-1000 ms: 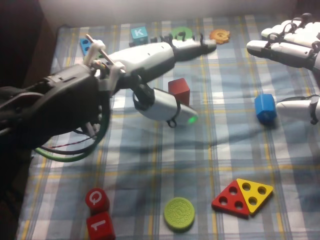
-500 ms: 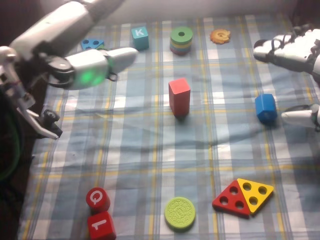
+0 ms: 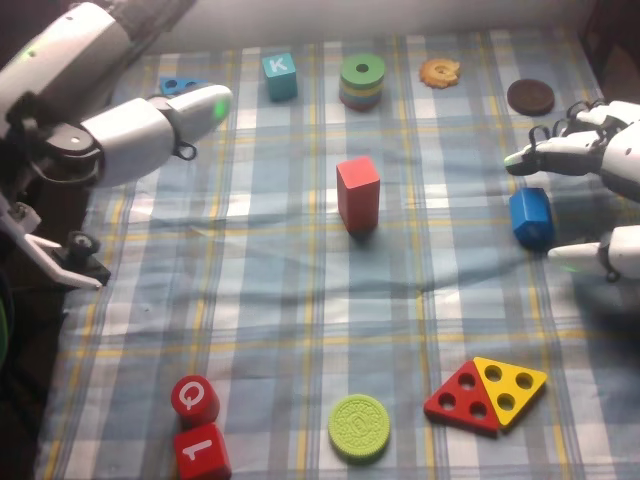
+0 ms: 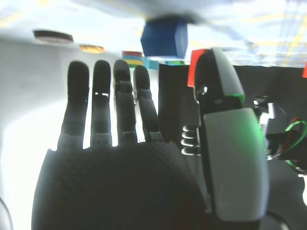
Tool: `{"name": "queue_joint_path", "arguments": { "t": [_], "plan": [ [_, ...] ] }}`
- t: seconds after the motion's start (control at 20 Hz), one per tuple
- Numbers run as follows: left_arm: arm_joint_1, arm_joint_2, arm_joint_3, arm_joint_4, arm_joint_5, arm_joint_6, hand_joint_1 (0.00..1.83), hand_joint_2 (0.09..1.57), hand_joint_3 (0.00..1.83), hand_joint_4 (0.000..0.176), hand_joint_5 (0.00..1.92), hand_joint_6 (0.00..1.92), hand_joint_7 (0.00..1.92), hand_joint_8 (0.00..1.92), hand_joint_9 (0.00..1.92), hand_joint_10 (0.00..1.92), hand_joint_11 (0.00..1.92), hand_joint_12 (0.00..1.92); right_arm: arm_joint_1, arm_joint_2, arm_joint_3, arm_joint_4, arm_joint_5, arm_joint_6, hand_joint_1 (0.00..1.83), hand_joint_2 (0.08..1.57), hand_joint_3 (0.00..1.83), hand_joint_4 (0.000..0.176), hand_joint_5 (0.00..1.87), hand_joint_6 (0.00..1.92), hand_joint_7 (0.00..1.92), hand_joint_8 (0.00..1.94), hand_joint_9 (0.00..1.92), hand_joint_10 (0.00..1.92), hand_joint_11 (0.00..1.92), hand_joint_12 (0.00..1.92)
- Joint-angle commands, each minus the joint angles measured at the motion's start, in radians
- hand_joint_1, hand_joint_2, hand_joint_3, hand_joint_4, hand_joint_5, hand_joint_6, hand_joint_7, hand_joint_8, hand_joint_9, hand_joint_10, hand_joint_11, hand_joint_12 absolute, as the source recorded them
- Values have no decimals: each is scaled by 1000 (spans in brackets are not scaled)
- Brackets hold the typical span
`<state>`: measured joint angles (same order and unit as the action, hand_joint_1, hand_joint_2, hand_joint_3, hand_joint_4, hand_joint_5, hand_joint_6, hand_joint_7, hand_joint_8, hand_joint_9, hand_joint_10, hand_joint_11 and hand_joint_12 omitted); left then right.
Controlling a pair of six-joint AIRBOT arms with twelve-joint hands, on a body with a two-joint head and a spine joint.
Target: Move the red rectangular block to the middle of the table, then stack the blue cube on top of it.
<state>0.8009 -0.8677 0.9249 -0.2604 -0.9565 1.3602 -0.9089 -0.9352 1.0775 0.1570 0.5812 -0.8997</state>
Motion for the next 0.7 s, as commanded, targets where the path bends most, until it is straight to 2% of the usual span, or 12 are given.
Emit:
{"name": "queue_joint_path", "arguments": {
  "t": [0.0, 0.1, 0.15, 0.2, 0.25, 0.3, 0.45, 0.6, 0.65],
  "plan": [
    [-3, 1, -7, 19, -143, -8, 998, 1394, 13, 7, 45, 14, 0, 0, 0, 0, 0, 0, 7, -4, 4, 6, 112, 2, 677, 1155, 1, 0, 267, 225, 337, 440, 19, 1145, 0, 1628],
    [5, 1, -8, 9, -149, -8, 1001, 1387, 9, 2, 33, 7, 0, 0, 0, 0, 0, 0, 7, -15, 9, 14, 112, 2, 659, 1164, 2, 0, 279, 224, 343, 454, 18, 1100, 0, 1553],
    [9, 1, -8, 7, -152, -8, 989, 1390, 9, 11, 28, 5, 0, 0, 0, 0, 0, 0, 7, -21, 11, 16, 112, 2, 637, 1175, 3, 0, 291, 219, 356, 471, 30, 1095, 0, 1568],
    [10, 1, -9, 6, -153, -8, 989, 1390, 9, 11, 28, 5, 0, 0, 0, 0, 0, 0, 7, -23, 12, 17, 112, 2, 637, 1175, 3, 0, 291, 219, 356, 471, 30, 1095, 0, 1568],
    [11, 1, -9, 5, -153, -8, 1003, 1397, 10, 0, 28, 4, 0, 0, 0, 0, 0, 0, 6, -26, 14, 19, 112, 2, 608, 1201, 2, 0, 325, 289, 308, 765, 55, 1340, 0, 1753],
    [12, 1, -10, 5, -155, -8, 998, 1399, 10, 0, 28, 3, 0, 0, 0, 0, 0, 0, 6, -29, 16, 21, 112, 2, 644, 1218, 2, 0, 337, 375, 298, 916, 78, 1409, 0, 1791],
    [14, 1, -10, 4, -156, -10, 994, 1399, 9, 0, 29, 4, 0, 0, 0, 0, 0, 0, 5, -35, 21, 25, 112, 2, 673, 1248, 1, 0, 317, 544, 311, 960, 103, 1458, 0, 1829],
    [18, 1, -10, 0, -158, -10, 969, 1397, 6, 0, 38, 7, 0, 0, 0, 0, 0, 0, 4, -41, 26, 27, 111, 2, 774, 1276, 2, 0, 388, 697, 403, 1163, 193, 1613, 0, 1919],
    [19, 1, -10, 0, -160, -11, 954, 1401, 7, 0, 32, 3, 0, 0, 0, 0, 0, 0, 4, -43, 29, 32, 110, 2, 869, 1330, 5, 0, 534, 1410, 462, 1261, 250, 1686, 42, 1921]
  ]
}}
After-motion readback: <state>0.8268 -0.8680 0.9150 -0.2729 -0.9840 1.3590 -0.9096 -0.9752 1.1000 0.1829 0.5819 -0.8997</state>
